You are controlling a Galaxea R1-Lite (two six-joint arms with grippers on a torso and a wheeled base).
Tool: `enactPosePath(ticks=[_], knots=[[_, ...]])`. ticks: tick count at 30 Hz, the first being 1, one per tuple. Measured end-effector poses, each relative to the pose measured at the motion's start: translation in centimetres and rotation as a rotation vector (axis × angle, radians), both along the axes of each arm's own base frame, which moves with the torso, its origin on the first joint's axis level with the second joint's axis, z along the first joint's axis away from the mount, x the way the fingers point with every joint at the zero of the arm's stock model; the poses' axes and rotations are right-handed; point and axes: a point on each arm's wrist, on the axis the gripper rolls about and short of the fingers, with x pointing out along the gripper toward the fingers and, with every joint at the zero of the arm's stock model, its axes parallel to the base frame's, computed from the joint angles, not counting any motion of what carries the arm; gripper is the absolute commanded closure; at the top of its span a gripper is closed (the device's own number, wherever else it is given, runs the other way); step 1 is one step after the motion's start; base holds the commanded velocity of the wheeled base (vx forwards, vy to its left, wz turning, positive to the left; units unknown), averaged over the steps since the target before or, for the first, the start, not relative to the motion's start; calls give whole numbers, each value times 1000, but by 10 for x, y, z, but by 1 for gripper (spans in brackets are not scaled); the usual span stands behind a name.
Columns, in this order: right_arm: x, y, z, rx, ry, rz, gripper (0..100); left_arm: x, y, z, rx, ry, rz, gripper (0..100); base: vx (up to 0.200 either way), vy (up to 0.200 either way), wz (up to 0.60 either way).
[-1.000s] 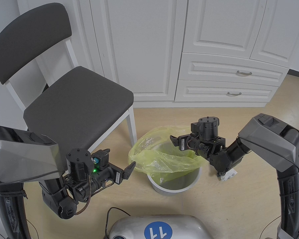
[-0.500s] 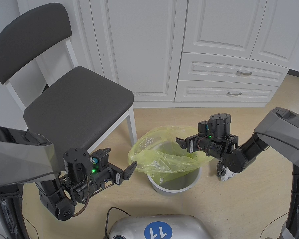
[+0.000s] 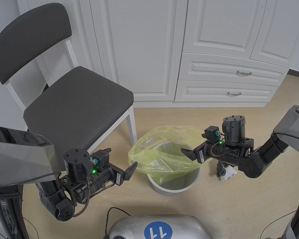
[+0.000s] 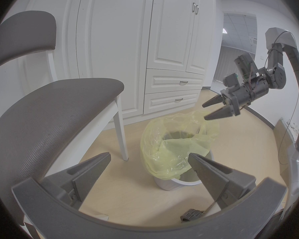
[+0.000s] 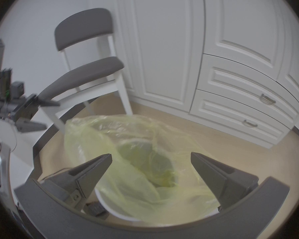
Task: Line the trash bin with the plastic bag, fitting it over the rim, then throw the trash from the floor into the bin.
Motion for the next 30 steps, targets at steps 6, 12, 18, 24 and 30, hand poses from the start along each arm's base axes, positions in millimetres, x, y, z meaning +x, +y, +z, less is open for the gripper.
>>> enactPosePath(ticks=[6, 12, 18, 24, 30], knots=[[-17, -5, -9, -26, 44, 156, 0, 0, 1, 0, 1, 0, 2, 0, 0, 0, 0], [-26, -8, -19, -31, 76, 299, 0, 0, 0, -1, 4, 1, 2, 0, 0, 0, 0], [-22, -6, -37, -57, 103, 314, 0, 0, 0, -2, 6, 2, 1, 0, 0, 0, 0], [-8, -1, -50, -45, 90, 312, 0, 1, 0, -2, 6, 1, 3, 0, 0, 0, 0], [2, 1, -66, -43, 96, 307, 100, 1, 1, -1, 5, 0, 5, 0, 0, 0, 0]])
